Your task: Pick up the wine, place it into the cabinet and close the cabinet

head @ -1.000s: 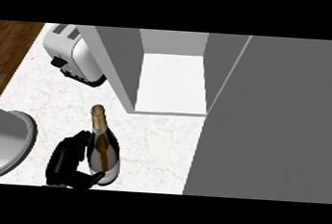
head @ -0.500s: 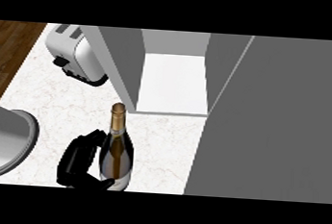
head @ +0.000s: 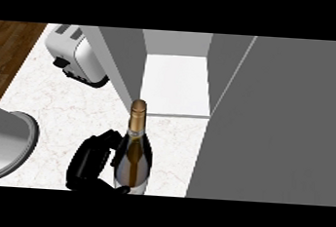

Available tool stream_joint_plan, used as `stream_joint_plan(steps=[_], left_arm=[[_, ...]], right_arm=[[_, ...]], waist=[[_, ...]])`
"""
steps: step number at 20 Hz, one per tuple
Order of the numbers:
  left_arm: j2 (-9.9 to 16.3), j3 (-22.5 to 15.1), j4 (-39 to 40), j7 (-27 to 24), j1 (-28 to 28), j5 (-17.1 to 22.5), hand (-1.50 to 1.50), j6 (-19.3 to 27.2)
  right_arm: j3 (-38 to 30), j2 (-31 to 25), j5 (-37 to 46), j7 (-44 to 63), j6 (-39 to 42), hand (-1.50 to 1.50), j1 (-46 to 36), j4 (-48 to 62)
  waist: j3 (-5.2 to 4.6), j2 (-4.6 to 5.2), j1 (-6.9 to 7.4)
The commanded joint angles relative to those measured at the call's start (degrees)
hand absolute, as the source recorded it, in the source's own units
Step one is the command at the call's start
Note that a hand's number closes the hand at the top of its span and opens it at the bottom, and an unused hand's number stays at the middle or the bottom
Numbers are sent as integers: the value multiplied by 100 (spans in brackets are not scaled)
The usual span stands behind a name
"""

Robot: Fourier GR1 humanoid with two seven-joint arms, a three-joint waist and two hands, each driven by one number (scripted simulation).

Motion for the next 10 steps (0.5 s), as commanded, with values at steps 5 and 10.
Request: stream_joint_plan(steps=[5, 10], left_arm=[[-349, -738, -498, 280, -206, -370, 150, 1456], [-355, -457, -17, 372, -887, -480, 150, 1816]], right_arm=[[-53, -265, 132, 24, 27, -150, 565, -1116], [47, -381, 88, -314, 50, -150, 885, -1163]], waist=[[0, 6, -23], [0, 14, -37]])
